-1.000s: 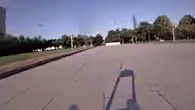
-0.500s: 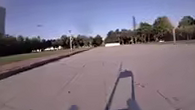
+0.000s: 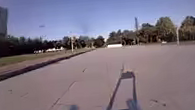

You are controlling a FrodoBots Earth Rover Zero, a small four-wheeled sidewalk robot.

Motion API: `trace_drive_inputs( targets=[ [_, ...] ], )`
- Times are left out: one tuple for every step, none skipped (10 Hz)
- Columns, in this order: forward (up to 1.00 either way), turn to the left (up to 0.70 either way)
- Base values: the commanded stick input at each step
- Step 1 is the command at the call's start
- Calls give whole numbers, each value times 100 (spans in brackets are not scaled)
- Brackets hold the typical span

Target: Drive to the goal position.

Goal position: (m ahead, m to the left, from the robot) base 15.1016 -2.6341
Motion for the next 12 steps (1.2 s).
trace_drive_inputs(
  targets=[
    [100, 0],
    [100, 0],
    [100, 0],
    [100, -19],
    [100, -27],
    [100, -27],
    [100, -27],
    [100, -27],
    [100, 0],
    [100, 0],
    [100, 0],
    [100, 0]
  ],
)
